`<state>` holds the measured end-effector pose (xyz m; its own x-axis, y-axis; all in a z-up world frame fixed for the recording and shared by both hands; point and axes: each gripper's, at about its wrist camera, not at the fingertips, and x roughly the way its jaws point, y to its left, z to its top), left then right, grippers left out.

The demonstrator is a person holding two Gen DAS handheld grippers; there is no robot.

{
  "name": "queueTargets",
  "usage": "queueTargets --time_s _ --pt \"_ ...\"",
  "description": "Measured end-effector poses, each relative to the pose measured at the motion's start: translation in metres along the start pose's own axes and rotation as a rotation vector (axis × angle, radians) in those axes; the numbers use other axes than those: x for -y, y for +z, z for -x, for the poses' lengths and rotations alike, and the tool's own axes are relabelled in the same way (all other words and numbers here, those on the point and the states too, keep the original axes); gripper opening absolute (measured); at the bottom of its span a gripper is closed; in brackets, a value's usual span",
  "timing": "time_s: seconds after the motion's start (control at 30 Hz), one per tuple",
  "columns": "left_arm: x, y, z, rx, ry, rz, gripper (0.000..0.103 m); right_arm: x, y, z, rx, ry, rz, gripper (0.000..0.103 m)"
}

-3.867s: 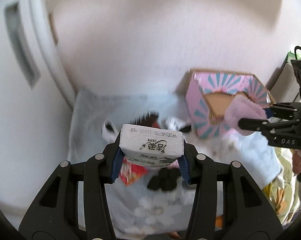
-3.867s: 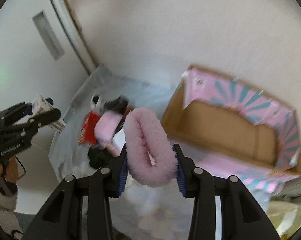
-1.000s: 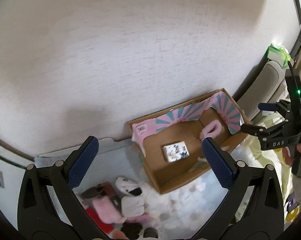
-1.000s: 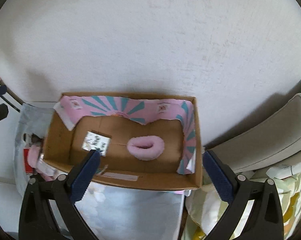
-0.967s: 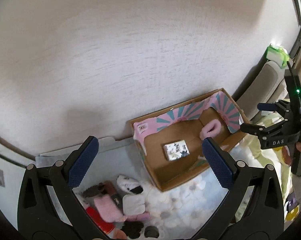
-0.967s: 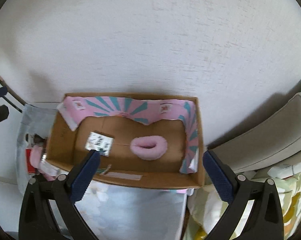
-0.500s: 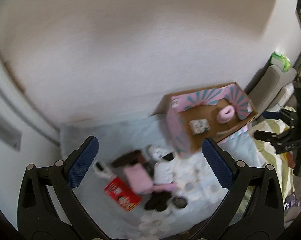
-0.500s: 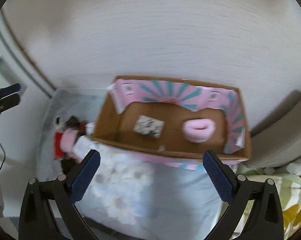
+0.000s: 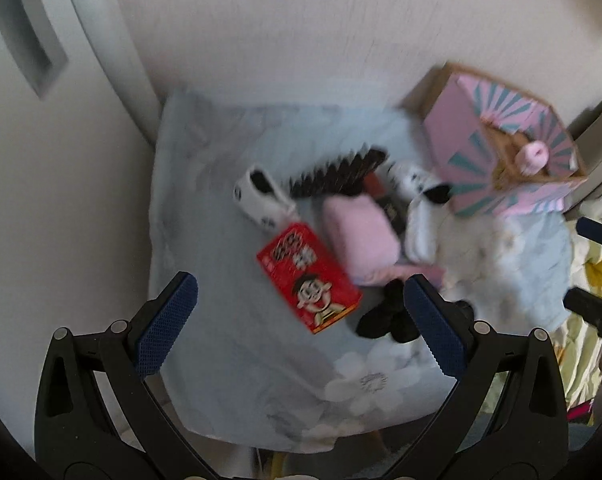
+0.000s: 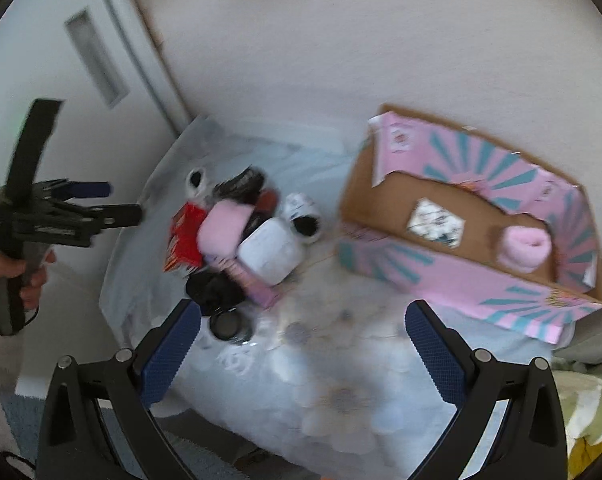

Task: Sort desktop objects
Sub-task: 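Grasp the red milk carton with the left tool while the right tool grasps the black round lid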

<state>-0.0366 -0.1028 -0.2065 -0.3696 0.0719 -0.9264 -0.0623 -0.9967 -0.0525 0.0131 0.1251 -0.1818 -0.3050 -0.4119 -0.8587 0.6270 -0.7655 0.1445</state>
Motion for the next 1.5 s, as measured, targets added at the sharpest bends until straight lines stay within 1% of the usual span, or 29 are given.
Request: queueTargets --time_s 0.13,0.2,0.3,0.5,0.57,0.6,0.7,0.73,0.77,0.8,0.83,0.87,0.9,0.93,0.97,1.0,1.07,1.1,1.13,1.47,1.5 --pt "0.001 -0.005 -0.025 -0.044 -0.026 0.013 0.103 -0.021 -0.011 -0.02 -0.039 0.002 0.052 0.102" --pt "-0.001 -0.007 -0.037 -0.062 -0.038 0.03 0.103 -0.027 -0.016 -0.028 -0.058 0.02 0.073 0.102" --pt "-0.004 -0.008 -0.053 -0.081 -0.04 0.05 0.103 -0.039 -0.023 -0.041 -0.075 0.033 0.1 0.102" --pt "-0.011 -0.001 -0.075 -0.091 -0.048 0.101 0.103 -0.055 -0.026 -0.066 -0.111 0.016 0.134 0.102" --pt "-0.011 0.002 -0.081 -0.095 -0.04 0.106 0.103 -0.06 -0.027 -0.075 -0.125 -0.004 0.151 0.096" --pt "-0.012 0.003 -0.084 -0.099 -0.032 0.114 0.103 -0.061 -0.027 -0.078 -0.132 -0.011 0.16 0.095" --pt "-0.015 0.005 -0.091 -0.105 -0.051 0.133 0.1 -0.065 -0.027 -0.089 -0.149 -0.023 0.174 0.09" --pt "-0.017 0.004 -0.093 -0.106 -0.059 0.141 0.096 -0.065 -0.026 -0.09 -0.15 -0.019 0.169 0.088" --pt "-0.018 0.004 -0.094 -0.108 -0.072 0.151 0.088 -0.065 -0.026 -0.092 -0.152 -0.016 0.161 0.083" --pt "-0.02 0.004 -0.096 -0.111 -0.089 0.164 0.084 -0.064 -0.026 -0.094 -0.152 -0.017 0.156 0.08" --pt "-0.021 0.004 -0.097 -0.116 -0.1 0.172 0.076 -0.064 -0.026 -0.095 -0.151 -0.021 0.155 0.073" --pt "-0.022 0.003 -0.099 -0.124 -0.11 0.18 0.067 -0.064 -0.026 -0.097 -0.149 -0.029 0.156 0.069" --pt "-0.021 0.004 -0.102 -0.131 -0.124 0.19 0.062 -0.063 -0.026 -0.098 -0.146 -0.034 0.156 0.067" --pt "-0.021 0.004 -0.103 -0.134 -0.135 0.195 0.057 -0.062 -0.026 -0.099 -0.137 -0.037 0.153 0.062" --pt "-0.021 0.003 -0.103 -0.135 -0.142 0.199 0.056 -0.062 -0.026 -0.1 -0.133 -0.029 0.152 0.057" --pt "-0.02 0.003 -0.103 -0.133 -0.144 0.199 0.054 -0.062 -0.026 -0.101 -0.128 -0.024 0.151 0.054" --pt "-0.02 0.003 -0.102 -0.131 -0.145 0.199 0.053 -0.062 -0.026 -0.102 -0.122 -0.026 0.155 0.039" --pt "-0.023 0.002 -0.101 -0.128 -0.14 0.196 0.053 -0.062 -0.026 -0.102 -0.12 -0.022 0.155 0.034" --pt "-0.023 0.001 -0.1 -0.125 -0.137 0.194 0.052 -0.062 -0.027 -0.102 -0.116 -0.016 0.151 0.033" --pt "-0.022 -0.002 -0.082 -0.102 -0.107 0.163 0.052 -0.058 -0.025 -0.1 -0.111 0.006 0.125 0.033" --pt "-0.021 -0.002 -0.083 -0.104 -0.114 0.167 0.052 -0.057 -0.025 -0.099 -0.11 0.007 0.123 0.033"
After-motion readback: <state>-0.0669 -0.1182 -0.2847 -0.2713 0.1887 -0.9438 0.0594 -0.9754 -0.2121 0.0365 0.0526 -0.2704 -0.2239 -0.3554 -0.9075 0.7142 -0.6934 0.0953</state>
